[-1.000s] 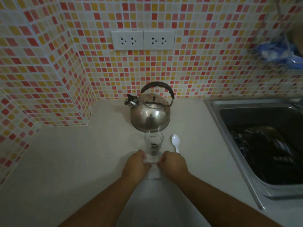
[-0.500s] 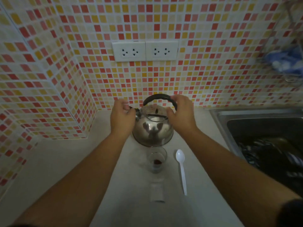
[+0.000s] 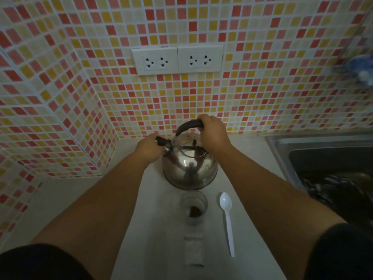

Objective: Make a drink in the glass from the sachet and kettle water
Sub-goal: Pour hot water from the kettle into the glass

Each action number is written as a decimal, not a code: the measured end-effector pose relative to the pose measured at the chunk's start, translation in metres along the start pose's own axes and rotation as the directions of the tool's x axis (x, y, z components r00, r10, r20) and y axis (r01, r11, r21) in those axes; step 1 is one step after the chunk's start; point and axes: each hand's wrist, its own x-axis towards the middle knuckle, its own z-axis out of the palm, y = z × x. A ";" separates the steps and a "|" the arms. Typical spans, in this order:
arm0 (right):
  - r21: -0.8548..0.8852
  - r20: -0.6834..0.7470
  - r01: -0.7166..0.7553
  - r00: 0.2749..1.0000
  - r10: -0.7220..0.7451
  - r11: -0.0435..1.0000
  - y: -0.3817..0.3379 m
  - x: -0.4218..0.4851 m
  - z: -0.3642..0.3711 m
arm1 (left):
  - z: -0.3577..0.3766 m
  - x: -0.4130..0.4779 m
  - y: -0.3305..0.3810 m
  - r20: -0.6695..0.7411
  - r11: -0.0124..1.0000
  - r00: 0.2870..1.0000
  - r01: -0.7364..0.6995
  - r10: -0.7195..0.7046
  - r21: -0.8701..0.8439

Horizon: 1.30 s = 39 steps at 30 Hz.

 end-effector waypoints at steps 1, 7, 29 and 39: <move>0.000 -0.006 0.005 1.000 -0.005 1.000 0.000 -0.003 -0.002 | -0.001 -0.002 -0.001 0.009 1.000 1.000 -0.012 0.012 0.008; 0.109 -0.119 0.042 0.993 -0.029 0.993 -0.010 -0.017 -0.041 | -0.019 -0.023 0.024 0.051 0.994 0.994 -0.098 0.100 -0.048; -0.367 0.135 0.226 0.973 -0.189 0.902 -0.045 -0.110 -0.152 | -0.004 -0.154 0.050 0.272 0.952 0.961 0.043 0.044 -0.303; -0.472 0.271 0.316 0.941 -0.205 0.823 -0.058 -0.118 -0.145 | 0.003 -0.174 0.046 0.255 0.949 0.965 0.140 -0.067 -0.283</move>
